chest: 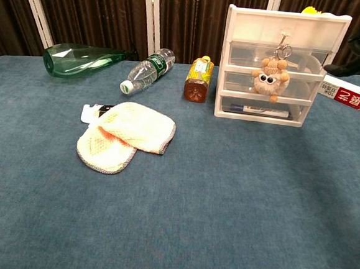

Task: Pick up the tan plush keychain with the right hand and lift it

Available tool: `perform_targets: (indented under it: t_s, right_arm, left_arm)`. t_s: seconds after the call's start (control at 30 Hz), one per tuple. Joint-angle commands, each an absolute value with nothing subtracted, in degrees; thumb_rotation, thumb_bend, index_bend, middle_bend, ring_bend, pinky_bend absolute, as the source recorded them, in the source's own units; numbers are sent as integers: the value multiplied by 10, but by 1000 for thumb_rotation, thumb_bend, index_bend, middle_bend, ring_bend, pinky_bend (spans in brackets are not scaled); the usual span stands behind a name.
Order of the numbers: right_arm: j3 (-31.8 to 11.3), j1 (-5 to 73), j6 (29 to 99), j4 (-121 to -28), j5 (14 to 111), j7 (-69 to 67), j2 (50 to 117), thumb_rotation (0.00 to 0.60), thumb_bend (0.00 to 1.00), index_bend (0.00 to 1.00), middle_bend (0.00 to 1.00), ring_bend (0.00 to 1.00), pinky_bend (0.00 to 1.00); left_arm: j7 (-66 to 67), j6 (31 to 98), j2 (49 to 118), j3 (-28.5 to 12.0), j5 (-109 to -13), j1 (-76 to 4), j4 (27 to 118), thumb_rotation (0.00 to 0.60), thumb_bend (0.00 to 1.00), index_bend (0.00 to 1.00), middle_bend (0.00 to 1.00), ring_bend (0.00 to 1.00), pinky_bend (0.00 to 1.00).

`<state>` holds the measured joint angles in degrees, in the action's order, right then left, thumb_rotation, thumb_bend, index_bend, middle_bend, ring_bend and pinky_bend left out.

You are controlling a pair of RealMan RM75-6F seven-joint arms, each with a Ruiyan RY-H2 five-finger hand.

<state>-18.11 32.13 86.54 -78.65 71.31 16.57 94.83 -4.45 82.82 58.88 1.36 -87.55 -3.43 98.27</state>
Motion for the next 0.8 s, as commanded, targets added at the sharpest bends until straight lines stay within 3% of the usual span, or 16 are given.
perform_targets:
  t_s: [0.03,0.23,0.33,0.5,0.8]
  right_arm:
    - [-142,282,882,-835,741,162,901,600,130,16,789,620,703]
    - [-58,222,879,-926,784,172,806,600,37,0,378,166,386]
    - [-2,183,875,-967,794,191,749,600,2,0,202,34,268]
    - [45,139,885,-1002,816,190,690,600,0,0,73,0,166]
    - [57,92,919,-984,846,144,668,600,0,0,21,0,135]
  left_arm:
    - [-41,832,590,13,-879,-34,982,475,58,0,0,0,0]
    - [-29,843,594,14,-888,-31,976,472,56,0,0,0,0]
    - [-12,848,597,15,-894,-29,970,474,58,0,0,0,0]
    - [9,853,602,16,-893,-25,962,477,58,0,0,0,0]
    - [28,856,609,15,-890,-22,958,474,57,0,0,0,0]
